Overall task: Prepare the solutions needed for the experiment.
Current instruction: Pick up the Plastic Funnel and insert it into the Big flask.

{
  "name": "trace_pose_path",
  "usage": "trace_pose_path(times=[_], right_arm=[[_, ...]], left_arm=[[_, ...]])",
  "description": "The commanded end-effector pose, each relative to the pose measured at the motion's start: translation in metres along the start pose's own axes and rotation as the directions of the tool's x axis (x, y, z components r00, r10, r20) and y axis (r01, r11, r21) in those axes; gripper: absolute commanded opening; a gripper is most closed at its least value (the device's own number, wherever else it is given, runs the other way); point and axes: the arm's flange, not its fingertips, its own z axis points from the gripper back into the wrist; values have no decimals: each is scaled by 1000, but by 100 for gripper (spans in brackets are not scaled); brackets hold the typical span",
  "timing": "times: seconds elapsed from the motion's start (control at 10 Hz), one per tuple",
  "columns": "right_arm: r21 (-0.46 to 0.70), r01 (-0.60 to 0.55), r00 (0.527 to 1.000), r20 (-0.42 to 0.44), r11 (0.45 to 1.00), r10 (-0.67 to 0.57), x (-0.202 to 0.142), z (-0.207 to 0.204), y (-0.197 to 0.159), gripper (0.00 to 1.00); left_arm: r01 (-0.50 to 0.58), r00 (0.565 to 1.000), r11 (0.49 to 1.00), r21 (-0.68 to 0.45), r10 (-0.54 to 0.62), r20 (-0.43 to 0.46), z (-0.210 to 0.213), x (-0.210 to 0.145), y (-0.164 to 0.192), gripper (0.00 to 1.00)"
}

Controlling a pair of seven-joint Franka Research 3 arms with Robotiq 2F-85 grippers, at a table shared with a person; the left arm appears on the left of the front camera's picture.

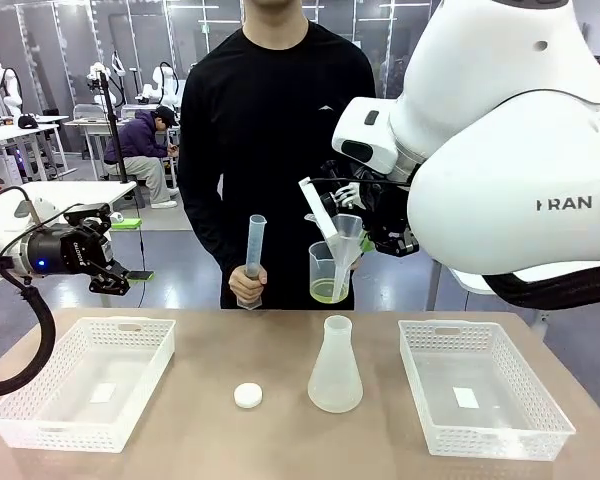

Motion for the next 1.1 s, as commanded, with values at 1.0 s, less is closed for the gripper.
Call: trace_pose_path(times=[1.0], right_arm=[[0,-6,997,-75,1000,6,-4,-22,10,4]], left_arm=[[2,1000,1000,-1,-2,1,0,0,-1,100]])
